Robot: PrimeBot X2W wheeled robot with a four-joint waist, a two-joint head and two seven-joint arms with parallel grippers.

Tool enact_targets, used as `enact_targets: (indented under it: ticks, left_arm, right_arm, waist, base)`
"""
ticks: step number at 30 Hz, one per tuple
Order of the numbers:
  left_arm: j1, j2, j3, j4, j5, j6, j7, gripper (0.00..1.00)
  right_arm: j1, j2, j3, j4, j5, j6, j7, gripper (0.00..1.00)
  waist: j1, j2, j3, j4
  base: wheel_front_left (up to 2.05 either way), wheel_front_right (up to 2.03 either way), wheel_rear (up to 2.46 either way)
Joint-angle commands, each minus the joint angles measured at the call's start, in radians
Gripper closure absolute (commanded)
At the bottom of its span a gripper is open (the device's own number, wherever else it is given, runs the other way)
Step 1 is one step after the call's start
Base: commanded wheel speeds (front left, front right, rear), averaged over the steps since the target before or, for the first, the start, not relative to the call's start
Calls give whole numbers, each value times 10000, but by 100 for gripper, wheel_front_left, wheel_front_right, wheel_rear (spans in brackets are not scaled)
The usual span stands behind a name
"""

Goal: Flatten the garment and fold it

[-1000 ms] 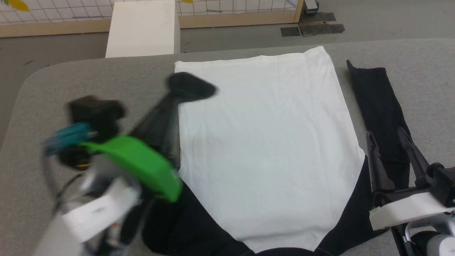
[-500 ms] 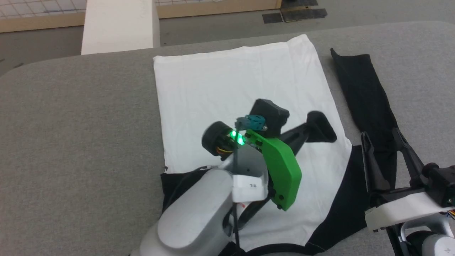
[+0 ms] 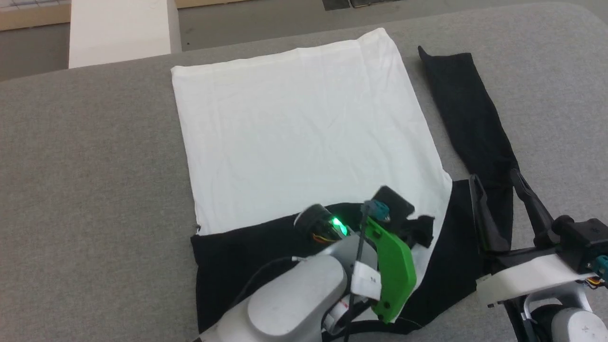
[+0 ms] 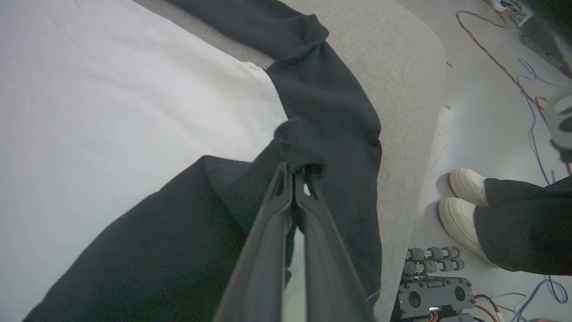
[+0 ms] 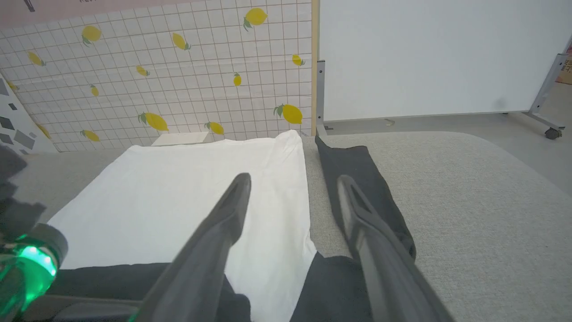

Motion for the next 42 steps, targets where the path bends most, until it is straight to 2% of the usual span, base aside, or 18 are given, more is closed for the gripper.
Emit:
enact_targets:
  ticks: [1,2,3,7,10,12,14,21,25,27,31,36,42]
  left_arm:
    - [-200,-29,-217,134,-224,-86,-118,65]
    - [-206,-30,-366,198,-360,-144,-113,8]
    - [-221,-30,-482,245,-543,-177,-136,0]
    - [-367,-30,-307,20,-1185,-48,-817,0]
    - [-485,-23,249,-185,-1317,198,-1660,0]
    - [-552,251,738,-357,-1159,448,-2360,0]
    - [-507,752,1287,-555,-945,844,-3065,0]
    - [627,3048,3081,-1350,-339,2257,-5121,0]
    - [1722,3981,4162,-1889,-177,2869,-5551,0]
    - [2307,4219,4729,-2212,-87,3066,-5610,0]
    - [3348,4359,5846,-3057,462,3120,-5626,0]
    - [4118,4157,6859,-3631,1153,2697,-5628,0]
    - [4222,3640,7731,-4030,1905,2198,-5629,0]
  right_arm:
    - [-174,35,18,46,62,-15,-100,0]
    - [-183,37,7,62,65,-15,-106,0]
    - [-191,39,-19,79,68,-15,-111,0]
    - [-183,44,-119,131,40,-15,-84,0]
    - [-153,45,-198,109,17,-15,-37,0]
    - [-120,23,-273,70,6,-15,-3,0]
    - [-100,-33,-326,42,-1,-15,47,0]
    - [-164,-348,-592,51,86,-15,206,0]
    - [-536,-609,-776,396,340,-15,253,0]
    - [-825,-707,-839,651,391,-15,293,0]
    - [-1810,-1036,-1103,1450,696,-15,573,0]
    - [-3521,-1566,-1560,2925,996,-15,1217,0]
    - [-5751,-2108,-1940,4738,1134,-15,2327,0]
  waist:
    - [1,-1,54,-54]
    - [1,-1,58,-51]
    - [1,-1,58,-34]
    - [1,-1,-24,86]
    - [1,-1,-112,220]
    - [1,-1,-182,333]
    - [1,-1,-245,428]
    - [1,-1,-358,782]
    - [1,-1,-275,896]
    - [1,-1,-185,965]
    - [1,-1,152,1083]
    - [1,-1,874,1309]
    - [1,-1,1968,1657]
  base:
    - [0,0,0]
    - [0,0,0]
    - [0,0,0]
    - [0,0,0]
    - [0,0,0]
    - [0,0,0]
    - [0,0,0]
    - [0,0,0]
    - [0,0,0]
    - [0,0,0]
    - [0,0,0]
    - [0,0,0]
    - [0,0,0]
